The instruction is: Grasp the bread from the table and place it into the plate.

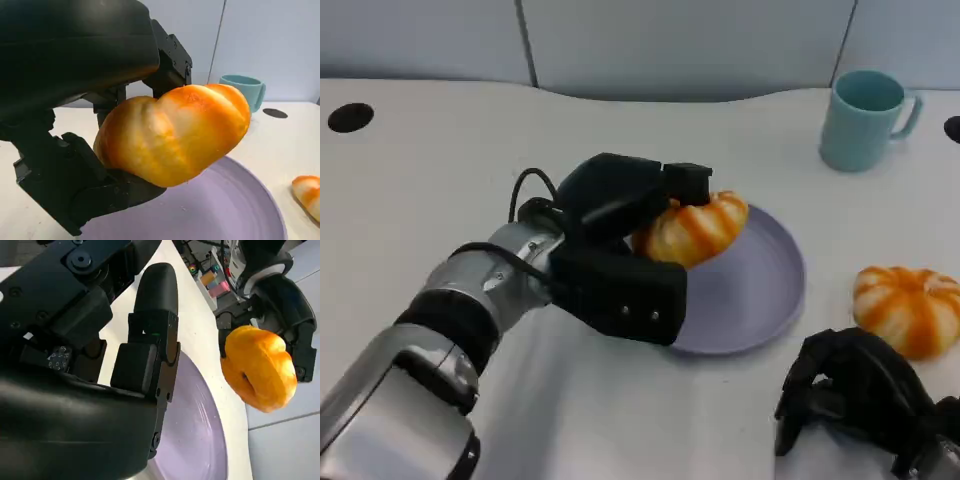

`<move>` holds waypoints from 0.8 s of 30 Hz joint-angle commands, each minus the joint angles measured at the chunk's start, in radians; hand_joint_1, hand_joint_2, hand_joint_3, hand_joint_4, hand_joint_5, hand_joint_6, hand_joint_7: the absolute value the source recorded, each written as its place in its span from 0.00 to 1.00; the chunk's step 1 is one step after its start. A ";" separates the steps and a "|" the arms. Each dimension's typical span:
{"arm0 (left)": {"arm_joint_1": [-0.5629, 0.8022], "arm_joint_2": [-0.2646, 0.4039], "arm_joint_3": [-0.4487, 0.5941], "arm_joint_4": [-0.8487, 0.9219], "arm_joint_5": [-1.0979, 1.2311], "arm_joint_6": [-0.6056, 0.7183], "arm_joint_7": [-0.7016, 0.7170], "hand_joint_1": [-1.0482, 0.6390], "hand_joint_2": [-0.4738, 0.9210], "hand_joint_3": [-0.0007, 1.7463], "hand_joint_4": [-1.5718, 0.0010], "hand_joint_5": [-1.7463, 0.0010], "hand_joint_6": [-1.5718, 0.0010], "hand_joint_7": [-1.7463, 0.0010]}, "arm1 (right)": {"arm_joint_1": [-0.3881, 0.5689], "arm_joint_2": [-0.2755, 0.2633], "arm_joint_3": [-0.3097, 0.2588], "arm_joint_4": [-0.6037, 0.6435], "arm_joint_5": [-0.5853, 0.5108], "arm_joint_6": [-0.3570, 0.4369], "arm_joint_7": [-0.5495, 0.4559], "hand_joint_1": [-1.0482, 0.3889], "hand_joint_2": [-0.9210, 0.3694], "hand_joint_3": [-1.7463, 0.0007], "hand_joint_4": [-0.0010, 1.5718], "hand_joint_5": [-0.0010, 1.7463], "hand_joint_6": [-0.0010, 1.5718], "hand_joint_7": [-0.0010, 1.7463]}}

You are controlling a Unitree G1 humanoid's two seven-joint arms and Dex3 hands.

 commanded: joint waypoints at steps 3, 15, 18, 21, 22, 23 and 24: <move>-0.026 -0.004 -0.019 0.021 0.013 0.028 -0.022 0.46 0.68 0.69 0.41 0.00 0.54 0.00 | 0.030 0.000 0.005 -0.029 0.008 0.017 -0.009 0.00 0.32 1.00 1.00 0.35 1.00 0.22; -0.046 -0.008 -0.052 -0.011 0.015 0.140 -0.256 0.31 1.00 0.13 0.94 0.59 0.84 0.83 | 0.034 0.002 0.006 -0.037 0.004 0.016 -0.018 0.00 0.32 1.00 1.00 0.34 1.00 0.22; -0.051 -0.008 -0.069 -0.025 0.028 0.166 -0.291 0.22 1.00 0.13 0.99 0.78 0.93 0.85 | 0.033 0.004 0.005 -0.034 0.007 0.015 -0.018 0.00 0.32 1.00 1.00 0.34 1.00 0.22; -0.048 -0.006 -0.066 -0.038 0.014 0.173 -0.318 0.17 1.00 0.15 1.00 0.84 0.99 0.80 | 0.029 0.004 0.004 -0.027 0.008 0.010 -0.013 0.00 0.32 1.00 1.00 0.34 1.00 0.22; -0.047 -0.006 -0.061 -0.041 0.007 0.174 -0.328 0.15 1.00 0.17 1.00 0.88 1.00 0.82 | 0.027 0.004 0.004 -0.024 0.008 0.010 -0.011 0.00 0.32 1.00 1.00 0.34 1.00 0.22; -0.047 -0.005 -0.057 -0.045 0.000 0.174 -0.338 0.14 1.00 0.18 1.00 0.92 1.00 0.84 | 0.026 0.004 0.003 -0.020 0.008 0.005 -0.008 0.00 0.32 1.00 1.00 0.34 1.00 0.22; -0.045 -0.002 -0.051 -0.050 -0.008 0.173 -0.348 0.14 1.00 0.19 1.00 0.95 1.00 0.85 | 0.024 0.003 0.002 -0.016 0.009 0.003 -0.006 0.00 0.32 1.00 1.00 0.34 1.00 0.22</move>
